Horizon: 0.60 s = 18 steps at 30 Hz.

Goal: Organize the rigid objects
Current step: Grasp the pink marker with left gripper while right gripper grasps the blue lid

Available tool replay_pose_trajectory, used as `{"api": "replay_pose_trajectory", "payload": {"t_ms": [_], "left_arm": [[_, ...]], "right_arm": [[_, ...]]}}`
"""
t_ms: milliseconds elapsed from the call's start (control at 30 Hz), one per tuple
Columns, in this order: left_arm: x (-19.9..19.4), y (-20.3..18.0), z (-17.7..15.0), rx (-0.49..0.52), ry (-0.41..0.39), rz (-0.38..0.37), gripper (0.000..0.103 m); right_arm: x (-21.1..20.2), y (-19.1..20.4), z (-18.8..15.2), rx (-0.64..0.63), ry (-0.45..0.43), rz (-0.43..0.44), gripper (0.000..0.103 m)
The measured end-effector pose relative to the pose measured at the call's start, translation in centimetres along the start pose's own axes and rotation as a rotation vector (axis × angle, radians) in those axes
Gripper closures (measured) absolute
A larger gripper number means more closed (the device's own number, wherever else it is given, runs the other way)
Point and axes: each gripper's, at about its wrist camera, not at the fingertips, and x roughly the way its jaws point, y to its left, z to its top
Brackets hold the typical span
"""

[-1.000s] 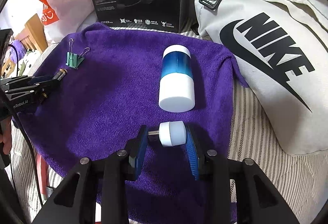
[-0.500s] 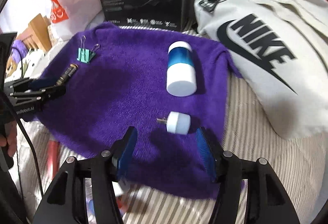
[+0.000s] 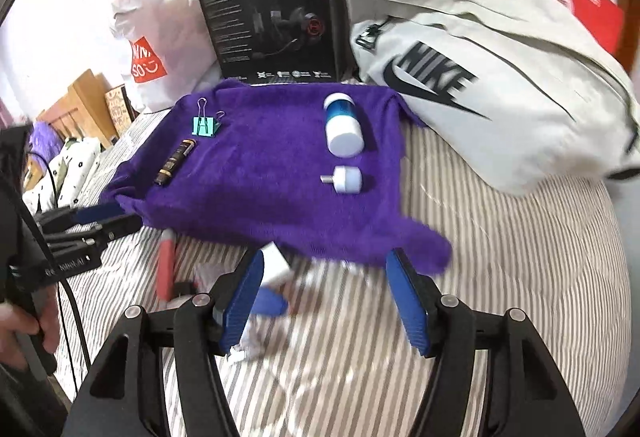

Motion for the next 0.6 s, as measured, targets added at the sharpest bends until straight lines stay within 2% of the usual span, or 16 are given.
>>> {"api": "replay_pose_trajectory", "payload": {"t_ms": [100, 267, 300, 500, 600], "left_arm": [[0.8, -0.9, -0.9, -0.010, 0.022, -0.017, 0.050], [3.1, -2.2, -1.4, -0.017, 0.049, 0.041, 0.050], [3.2, -2.3, -1.5, -0.015, 0.028, 0.049, 0.049], [2.7, -2.0, -2.7, 0.037, 0.033, 0.129, 0.046], [2.0, -1.2, -3.4, 0.022, 0.019, 0.129, 0.047]], "right_arm": [[-1.1, -0.4, -1.3, 0.038, -0.005, 0.004, 0.040], [-2.3, -0.6, -2.6, 0.056, -0.011, 0.004, 0.040], [-2.5, -0.5, -2.8, 0.051, -0.014, -0.002, 0.040], [-3.3, -0.1, -3.7, 0.021, -0.015, -0.014, 0.040], [-3.3, 0.1, -3.9, 0.013, -0.017, -0.013, 0.040]]}}
